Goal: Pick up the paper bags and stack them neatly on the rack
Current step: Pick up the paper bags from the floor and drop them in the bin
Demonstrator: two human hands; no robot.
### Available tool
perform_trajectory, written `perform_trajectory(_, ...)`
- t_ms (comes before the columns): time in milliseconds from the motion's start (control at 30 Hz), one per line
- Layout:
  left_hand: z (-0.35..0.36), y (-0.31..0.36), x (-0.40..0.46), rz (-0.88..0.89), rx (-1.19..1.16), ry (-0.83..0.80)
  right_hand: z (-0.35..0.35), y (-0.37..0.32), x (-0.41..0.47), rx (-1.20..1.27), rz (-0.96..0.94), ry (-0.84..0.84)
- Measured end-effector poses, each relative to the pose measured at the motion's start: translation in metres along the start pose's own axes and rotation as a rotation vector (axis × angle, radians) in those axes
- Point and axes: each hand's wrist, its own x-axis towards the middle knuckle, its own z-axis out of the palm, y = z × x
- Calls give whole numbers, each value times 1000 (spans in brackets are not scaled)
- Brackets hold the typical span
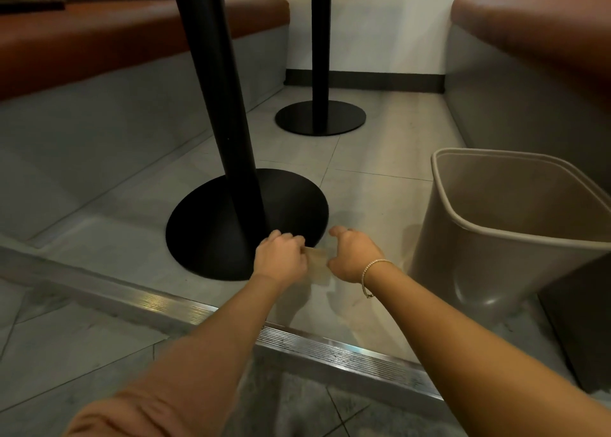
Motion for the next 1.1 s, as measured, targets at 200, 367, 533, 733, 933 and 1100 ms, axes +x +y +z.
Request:
perform_trajectory(200,-41,25,12,9,-144,193,-29,-3,-17,-2,-39,145)
perform_trajectory(367,-80,51,23,53,-291,302,-60,-8,-28,84,-27,323)
perform_trajectory(533,-115,78,40,-73,-487,374,-102,-7,-35,187,-38,423)
perform_trajectory(733,-117,99,63,-280,-535,300,-152,18,-41,315,4,644)
perform_trajectory(933,-89,123,78,-337,-546,147,-180,68,-44,422,130,776)
perform_trajectory(1100,-82,149,76,-362,-524,39,-186,99,-63,518,258,805)
